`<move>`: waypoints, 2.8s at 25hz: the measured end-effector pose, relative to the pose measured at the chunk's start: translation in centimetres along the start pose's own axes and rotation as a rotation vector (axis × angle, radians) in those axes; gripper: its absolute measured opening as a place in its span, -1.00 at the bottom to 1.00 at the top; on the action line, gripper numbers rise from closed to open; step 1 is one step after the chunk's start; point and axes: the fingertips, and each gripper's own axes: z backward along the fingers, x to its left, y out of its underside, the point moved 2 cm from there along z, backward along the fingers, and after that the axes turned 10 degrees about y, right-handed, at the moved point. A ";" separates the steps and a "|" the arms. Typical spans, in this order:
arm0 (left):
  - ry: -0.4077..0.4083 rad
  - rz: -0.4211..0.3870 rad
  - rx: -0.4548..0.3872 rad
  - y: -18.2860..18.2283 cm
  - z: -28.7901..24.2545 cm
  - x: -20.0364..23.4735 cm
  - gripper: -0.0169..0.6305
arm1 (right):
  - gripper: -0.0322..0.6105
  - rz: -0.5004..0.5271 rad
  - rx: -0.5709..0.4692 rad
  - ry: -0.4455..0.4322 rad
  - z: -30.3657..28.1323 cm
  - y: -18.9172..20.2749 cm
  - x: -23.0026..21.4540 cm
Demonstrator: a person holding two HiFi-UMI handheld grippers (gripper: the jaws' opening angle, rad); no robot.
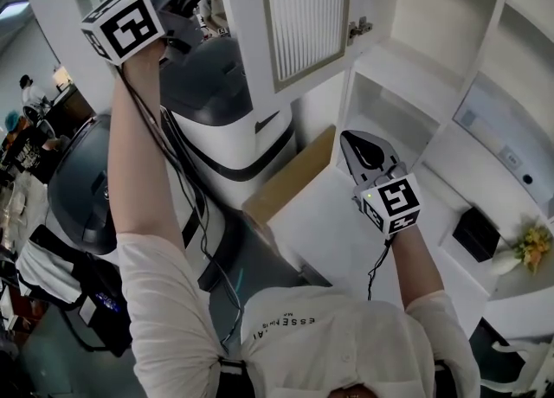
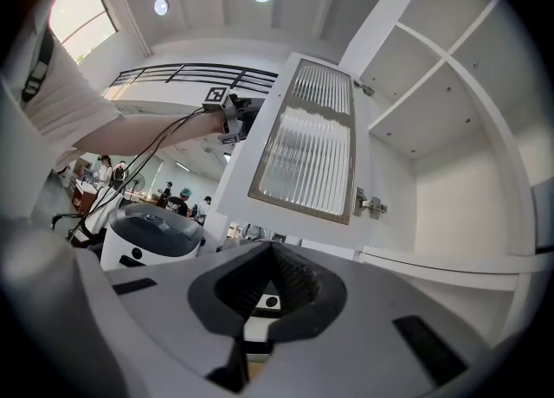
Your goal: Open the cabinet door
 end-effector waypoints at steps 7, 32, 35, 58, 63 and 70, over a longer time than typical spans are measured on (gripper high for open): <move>-0.155 -0.062 0.031 -0.3 1.6 -2.4 -0.84 | -0.86 -0.015 0.021 -0.003 1.7 0.4 0.7; 0.071 0.073 0.170 20.1 -2.5 -25.9 -0.94 | -0.86 -0.088 0.109 0.191 12.7 3.9 -2.0; 0.124 0.153 0.163 22.9 -3.0 -28.3 -0.94 | -0.86 -0.103 0.096 0.232 13.8 4.1 -3.0; 0.186 0.252 0.237 31.0 -5.8 -32.7 -0.94 | -0.86 -0.084 0.082 0.404 16.3 5.3 -6.5; 0.172 0.251 0.227 30.8 -5.8 -32.0 -0.94 | -0.86 -0.084 0.075 0.415 15.9 5.1 -6.7; 0.159 0.263 0.242 31.4 -5.8 -31.4 -0.93 | -0.86 -0.084 0.078 0.422 15.4 5.4 -6.7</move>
